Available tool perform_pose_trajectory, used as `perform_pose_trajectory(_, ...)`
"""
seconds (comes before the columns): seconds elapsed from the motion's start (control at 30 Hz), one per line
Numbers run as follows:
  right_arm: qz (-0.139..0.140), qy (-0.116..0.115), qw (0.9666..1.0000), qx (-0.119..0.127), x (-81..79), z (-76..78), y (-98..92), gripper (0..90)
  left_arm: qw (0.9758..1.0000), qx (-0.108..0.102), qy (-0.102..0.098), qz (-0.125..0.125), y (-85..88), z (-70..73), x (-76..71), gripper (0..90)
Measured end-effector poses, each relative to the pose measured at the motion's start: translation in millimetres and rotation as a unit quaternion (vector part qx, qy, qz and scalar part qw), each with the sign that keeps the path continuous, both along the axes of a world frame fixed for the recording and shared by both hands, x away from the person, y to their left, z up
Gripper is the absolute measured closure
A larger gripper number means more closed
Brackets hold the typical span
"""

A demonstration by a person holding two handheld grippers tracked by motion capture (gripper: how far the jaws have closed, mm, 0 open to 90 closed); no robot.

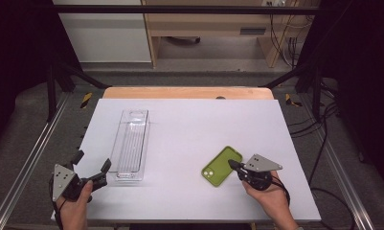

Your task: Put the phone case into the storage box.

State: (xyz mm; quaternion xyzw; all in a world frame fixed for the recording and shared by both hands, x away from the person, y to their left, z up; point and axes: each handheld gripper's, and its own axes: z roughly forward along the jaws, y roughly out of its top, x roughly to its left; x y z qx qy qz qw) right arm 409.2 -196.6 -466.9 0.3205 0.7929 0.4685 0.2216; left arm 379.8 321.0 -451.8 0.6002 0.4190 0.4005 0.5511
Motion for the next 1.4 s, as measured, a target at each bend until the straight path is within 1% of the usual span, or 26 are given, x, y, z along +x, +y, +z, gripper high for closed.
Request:
perform_pose_trajectory(0.03, 0.005, 0.007, 1.0000, -0.003, 1.4, 0.0, 5.8, 90.0, 1.0000, 0.000, 0.000, -0.001, -0.4, 0.1, -0.1, 1.4)
perform_pose_trajectory(0.07, 0.005, 0.007, 1.0000, -0.003, 1.4, 0.0, 5.8, 90.0, 1.0000, 0.000, 0.000, -0.001, -0.4, 0.1, -0.1, 1.4)
perform_pose_trajectory(0.1, 0.010, 0.014, 0.9998, -0.007, 2.7, -1.0, 11.2, 90.0, 1.0000, 0.000, 0.000, -0.001, -0.5, 0.1, -0.1, 1.4)
perform_pose_trajectory(0.17, 0.011, 0.022, 0.9997, -0.010, 4.1, -2.0, 14.8, 90.0, 1.0000, 0.001, 0.000, -0.001, -0.8, 0.1, -0.2, 1.4)
perform_pose_trajectory(0.27, 0.014, 0.025, 0.9995, -0.012, 5.2, -2.7, 16.7, 90.0, 1.0000, 0.002, 0.000, -0.002, -1.0, 0.0, -0.1, 1.4)
perform_pose_trajectory(0.37, 0.017, 0.036, 0.9992, -0.010, 6.5, -3.6, 20.3, 90.0, 1.0000, 0.001, 0.001, -0.003, -1.1, -0.1, 0.1, 1.4)
perform_pose_trajectory(0.4, 0.017, 0.036, 0.9992, -0.010, 6.5, -3.6, 20.3, 90.0, 1.0000, 0.001, 0.001, -0.003, -1.1, -0.1, 0.1, 1.4)
perform_pose_trajectory(0.43, 0.018, 0.043, 0.9988, -0.010, 7.6, -4.4, 22.3, 90.0, 1.0000, 0.000, 0.001, -0.002, -0.9, 0.1, -0.3, 1.4)
perform_pose_trajectory(0.5, 0.020, 0.051, 0.9985, -0.010, 8.4, -4.7, 24.7, 90.0, 1.0000, 0.000, 0.001, -0.002, -0.8, 0.0, -0.4, 1.4)
perform_pose_trajectory(0.53, 0.020, 0.051, 0.9985, -0.010, 8.4, -4.7, 24.7, 90.0, 1.0000, 0.000, 0.001, -0.002, -0.8, 0.0, -0.4, 1.4)
perform_pose_trajectory(0.57, 0.022, 0.057, 0.9981, -0.012, 9.2, -4.6, 27.1, 90.0, 1.0000, 0.000, 0.001, -0.002, -0.9, 0.1, -0.6, 1.4)
perform_pose_trajectory(0.67, 0.024, 0.063, 0.9976, -0.014, 10.3, -4.4, 29.3, 90.0, 1.0000, 0.001, 0.000, -0.003, -1.3, 0.2, -0.6, 1.4)
perform_pose_trajectory(0.7, 0.026, 0.069, 0.9971, -0.016, 11.7, -4.7, 31.0, 90.0, 1.0000, 0.001, 0.001, -0.003, -1.3, 0.0, -0.3, 1.4)
perform_pose_trajectory(0.73, 0.026, 0.069, 0.9971, -0.016, 11.7, -4.7, 31.0, 90.0, 1.0000, 0.000, 0.001, -0.003, -1.3, 0.0, -0.3, 1.4)
perform_pose_trajectory(0.77, 0.025, 0.076, 0.9966, -0.021, 13.2, -5.7, 33.0, 90.0, 1.0000, 0.000, 0.001, -0.004, -1.3, 0.2, -0.4, 1.4)
perform_pose_trajectory(0.8, 0.025, 0.076, 0.9966, -0.021, 13.2, -5.7, 33.0, 90.0, 1.0000, 0.000, 0.001, -0.004, -1.3, 0.2, -0.4, 1.3)
perform_pose_trajectory(0.83, 0.026, 0.081, 0.9961, -0.023, 14.2, -6.5, 34.9, 90.0, 1.0000, 0.000, 0.000, -0.004, -1.3, 0.2, -0.5, 1.3)
perform_pose_trajectory(1.0, 0.027, 0.087, 0.9954, -0.029, 15.4, -7.7, 39.3, 90.0, 1.0000, 0.000, 0.001, -0.005, -1.4, 0.2, -0.4, 1.3)
perform_pose_trajectory(1.17, 0.030, 0.100, 0.9937, -0.039, 17.9, -11.3, 46.8, 90.0, 1.0000, 0.000, 0.000, -0.005, -1.4, 0.3, -0.3, 1.3)
perform_pose_trajectory(1.4, 0.033, 0.107, 0.9926, -0.047, 20.4, -15.2, 53.4, 90.0, 1.0000, 0.001, 0.001, -0.006, -1.8, 0.2, 0.0, 1.4)
